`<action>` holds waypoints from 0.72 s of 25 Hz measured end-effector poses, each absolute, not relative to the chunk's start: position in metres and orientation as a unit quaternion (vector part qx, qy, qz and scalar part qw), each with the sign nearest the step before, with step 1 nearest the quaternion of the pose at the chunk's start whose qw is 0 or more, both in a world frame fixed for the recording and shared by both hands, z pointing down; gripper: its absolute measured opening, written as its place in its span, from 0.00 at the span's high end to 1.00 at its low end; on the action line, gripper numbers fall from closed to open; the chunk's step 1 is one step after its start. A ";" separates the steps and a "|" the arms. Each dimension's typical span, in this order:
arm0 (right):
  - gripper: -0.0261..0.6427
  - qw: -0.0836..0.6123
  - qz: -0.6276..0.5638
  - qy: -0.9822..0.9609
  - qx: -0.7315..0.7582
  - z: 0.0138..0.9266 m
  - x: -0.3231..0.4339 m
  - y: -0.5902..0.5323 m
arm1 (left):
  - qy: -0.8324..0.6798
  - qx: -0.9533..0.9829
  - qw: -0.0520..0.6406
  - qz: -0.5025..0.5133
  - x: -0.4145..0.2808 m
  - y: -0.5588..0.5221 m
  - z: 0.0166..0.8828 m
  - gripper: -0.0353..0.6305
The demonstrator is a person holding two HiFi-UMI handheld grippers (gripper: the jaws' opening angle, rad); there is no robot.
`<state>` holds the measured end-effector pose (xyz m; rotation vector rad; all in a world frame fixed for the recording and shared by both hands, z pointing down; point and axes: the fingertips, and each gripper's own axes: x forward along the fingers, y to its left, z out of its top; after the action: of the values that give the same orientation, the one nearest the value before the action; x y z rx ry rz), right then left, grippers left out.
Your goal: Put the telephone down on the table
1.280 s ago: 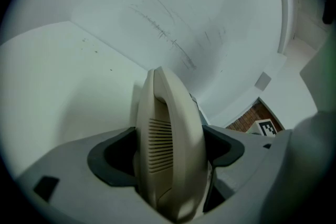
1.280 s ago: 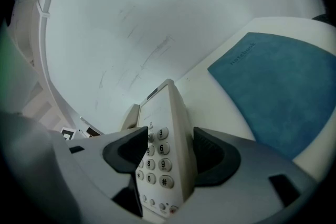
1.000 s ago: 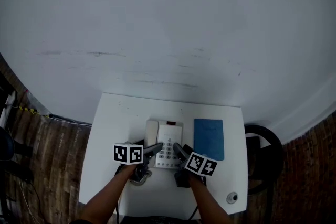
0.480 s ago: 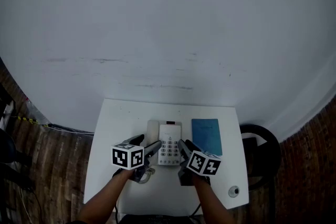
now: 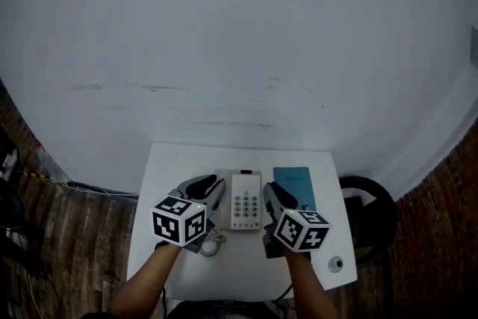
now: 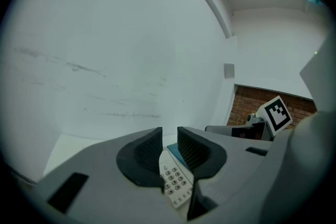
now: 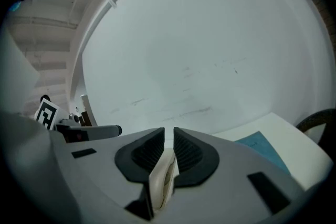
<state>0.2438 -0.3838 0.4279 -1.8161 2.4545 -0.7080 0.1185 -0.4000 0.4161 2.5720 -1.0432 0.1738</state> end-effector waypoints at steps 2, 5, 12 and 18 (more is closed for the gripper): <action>0.91 0.002 -0.200 0.788 -0.582 0.412 0.241 -0.379 | -0.377 0.910 0.162 0.057 0.111 -0.396 0.404 0.84; 0.96 0.001 -0.171 0.796 -0.580 0.395 0.235 -0.373 | -0.397 0.905 0.147 0.053 0.102 -0.395 0.395 0.91; 0.96 -0.006 -0.149 0.803 -0.577 0.389 0.226 -0.369 | -0.409 0.900 0.142 0.046 0.092 -0.391 0.391 0.93; 0.96 -0.002 -0.147 0.807 -0.572 0.387 0.223 -0.369 | -0.409 0.899 0.149 0.041 0.093 -0.391 0.393 0.94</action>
<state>0.2233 -0.3693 0.3869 -1.7991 2.5394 -0.4619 0.0927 -0.3911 0.3930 2.5856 -1.1766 0.1189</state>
